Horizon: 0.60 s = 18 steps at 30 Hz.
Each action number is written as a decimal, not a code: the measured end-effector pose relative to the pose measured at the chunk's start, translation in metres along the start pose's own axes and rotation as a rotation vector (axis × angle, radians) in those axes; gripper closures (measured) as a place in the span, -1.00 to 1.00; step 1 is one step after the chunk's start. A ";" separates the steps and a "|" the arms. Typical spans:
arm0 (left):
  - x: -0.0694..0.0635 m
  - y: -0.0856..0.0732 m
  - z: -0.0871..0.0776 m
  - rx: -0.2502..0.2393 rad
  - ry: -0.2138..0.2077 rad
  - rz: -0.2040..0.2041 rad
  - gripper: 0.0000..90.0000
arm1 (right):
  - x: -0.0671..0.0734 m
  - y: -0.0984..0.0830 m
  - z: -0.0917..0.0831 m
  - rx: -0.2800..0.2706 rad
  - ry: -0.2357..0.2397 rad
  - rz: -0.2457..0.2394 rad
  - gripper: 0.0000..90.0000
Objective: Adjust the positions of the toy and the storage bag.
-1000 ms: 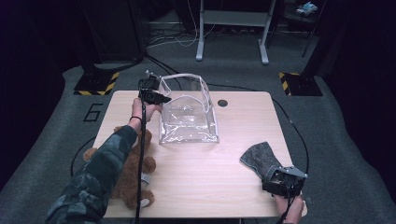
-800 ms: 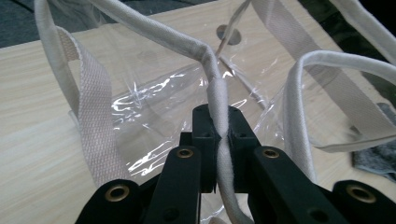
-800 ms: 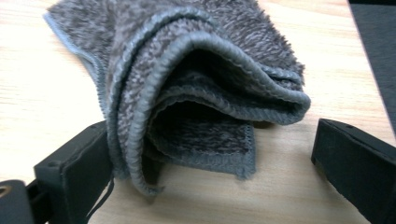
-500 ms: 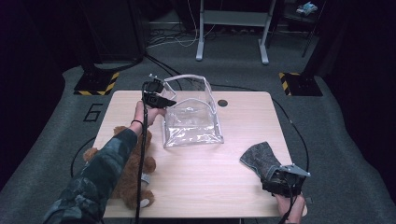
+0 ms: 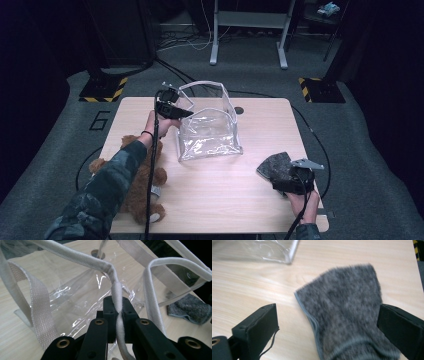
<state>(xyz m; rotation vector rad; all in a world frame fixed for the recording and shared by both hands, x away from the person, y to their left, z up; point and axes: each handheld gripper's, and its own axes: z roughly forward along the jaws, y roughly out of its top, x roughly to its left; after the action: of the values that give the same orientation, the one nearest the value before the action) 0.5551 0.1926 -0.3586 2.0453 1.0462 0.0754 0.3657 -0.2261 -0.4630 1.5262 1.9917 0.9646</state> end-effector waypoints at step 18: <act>-0.004 -0.008 -0.003 0.024 -0.057 0.010 0.83 | 0.024 0.084 0.013 -0.037 0.090 -0.064 -0.87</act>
<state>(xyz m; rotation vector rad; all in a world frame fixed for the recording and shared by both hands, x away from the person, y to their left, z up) 0.5458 0.1941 -0.3605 2.0625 1.0062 0.0095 0.4217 -0.1873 -0.4070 1.4134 2.0594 1.0552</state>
